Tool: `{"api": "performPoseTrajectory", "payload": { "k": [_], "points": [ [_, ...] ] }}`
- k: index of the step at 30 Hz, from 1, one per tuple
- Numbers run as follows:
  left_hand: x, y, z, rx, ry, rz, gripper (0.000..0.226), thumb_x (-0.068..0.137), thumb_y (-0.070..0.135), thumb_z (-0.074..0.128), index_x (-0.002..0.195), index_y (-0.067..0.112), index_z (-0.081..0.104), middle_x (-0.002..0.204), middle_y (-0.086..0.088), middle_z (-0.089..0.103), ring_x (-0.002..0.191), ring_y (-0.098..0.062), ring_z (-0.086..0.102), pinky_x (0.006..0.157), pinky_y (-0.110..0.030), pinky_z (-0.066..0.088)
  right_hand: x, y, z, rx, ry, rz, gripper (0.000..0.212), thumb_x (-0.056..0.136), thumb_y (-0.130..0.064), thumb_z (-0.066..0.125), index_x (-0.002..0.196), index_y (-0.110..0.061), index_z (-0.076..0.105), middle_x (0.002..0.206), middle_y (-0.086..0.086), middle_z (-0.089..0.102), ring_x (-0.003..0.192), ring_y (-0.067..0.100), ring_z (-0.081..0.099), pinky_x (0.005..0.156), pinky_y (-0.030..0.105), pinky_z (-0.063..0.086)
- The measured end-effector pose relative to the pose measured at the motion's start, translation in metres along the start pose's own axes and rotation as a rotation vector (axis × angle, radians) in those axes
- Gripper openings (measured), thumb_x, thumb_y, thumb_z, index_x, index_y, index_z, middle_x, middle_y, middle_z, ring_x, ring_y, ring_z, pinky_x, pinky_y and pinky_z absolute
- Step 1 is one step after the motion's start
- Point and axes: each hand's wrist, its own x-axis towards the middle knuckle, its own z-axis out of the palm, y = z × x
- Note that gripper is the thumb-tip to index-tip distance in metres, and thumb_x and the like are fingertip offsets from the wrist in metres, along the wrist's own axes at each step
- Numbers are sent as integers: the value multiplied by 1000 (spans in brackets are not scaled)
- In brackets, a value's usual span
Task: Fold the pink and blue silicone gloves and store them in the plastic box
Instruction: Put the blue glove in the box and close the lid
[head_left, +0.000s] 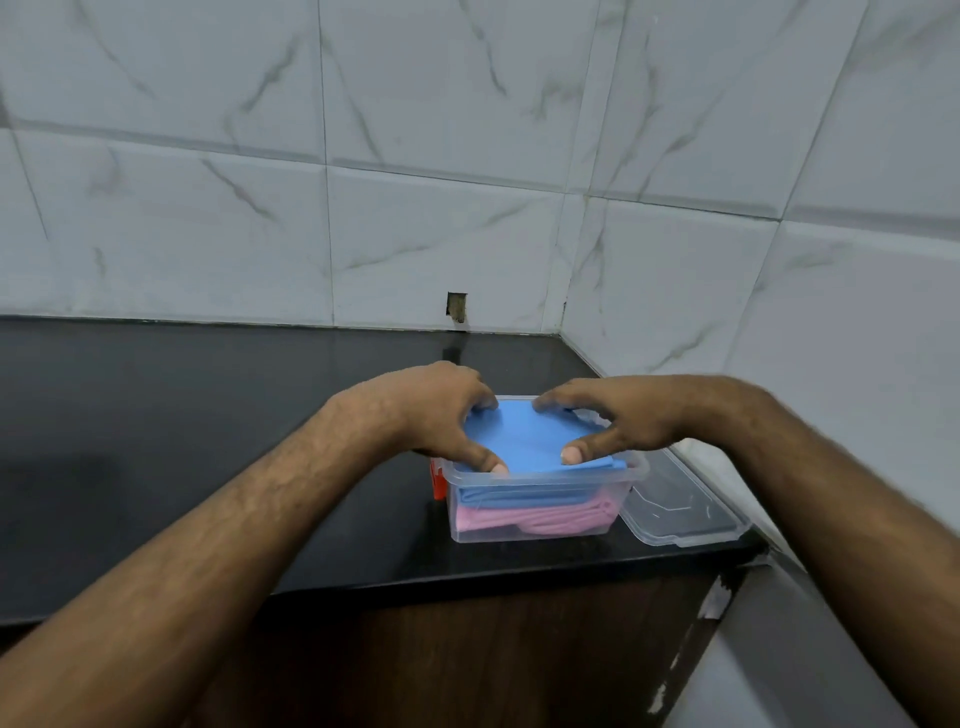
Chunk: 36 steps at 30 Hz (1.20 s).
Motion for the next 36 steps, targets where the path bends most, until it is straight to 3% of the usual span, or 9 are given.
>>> {"api": "performPoseTrajectory", "payload": {
  "k": [2,4,7,13,20,23,25,30,36],
  "points": [
    [4,3,-6,9,-51,-11,82,77,70,74,137,15,60,126,2,62,112,-17,63,97,-38,53,-3,0,-4,19,-16,-8,80,93,-49,68,160,-27,30,162,-5,35,146,15,37,115,25,31],
    [6,7,-10,33,-99,-29,82,79,68,74,139,15,58,126,1,62,112,-18,62,95,-34,51,-2,-1,-4,-52,-22,-7,76,96,-43,67,160,-26,29,163,-4,35,146,16,37,119,30,30],
    [7,14,-10,145,-164,-65,82,83,70,69,141,16,52,126,0,52,109,-20,58,98,-40,51,1,-7,2,-223,-41,3,75,99,-35,65,161,-26,25,161,0,32,141,23,42,116,39,36],
    [9,23,-10,216,-248,-132,87,85,68,66,149,16,37,137,-3,41,120,-22,53,106,-45,48,4,-18,10,-498,10,23,78,97,-41,64,160,-32,19,156,0,35,136,24,48,102,48,50],
    [11,28,-10,293,-247,-119,97,79,72,70,150,15,36,139,-5,42,124,-23,52,105,-44,49,-6,3,1,-110,-5,-52,74,97,-43,67,159,-24,31,160,-1,40,143,20,42,119,37,33],
    [11,30,-8,332,-232,-113,100,76,75,70,149,13,38,137,-6,44,121,-23,53,102,-43,51,-6,10,0,42,9,-58,78,94,-44,70,159,-20,33,160,-3,42,146,15,41,111,23,32],
    [12,32,-6,364,-220,-107,104,74,78,69,148,12,38,138,-6,44,120,-23,53,101,-42,51,-5,12,-2,97,-1,-53,80,93,-43,71,159,-20,33,161,-4,41,147,15,40,109,22,31],
    [11,32,-5,353,-209,-111,105,73,78,70,148,13,38,137,-5,44,121,-21,52,100,-40,52,0,11,-1,-42,-46,-15,83,94,-40,72,160,-20,27,162,-1,36,147,19,38,122,40,31],
    [10,31,-6,295,-213,-122,103,73,75,73,149,15,36,138,-3,43,122,-20,50,103,-41,50,7,0,0,-242,-84,25,82,93,-40,72,159,-22,27,153,3,42,135,26,48,114,44,40]
  ]
}}
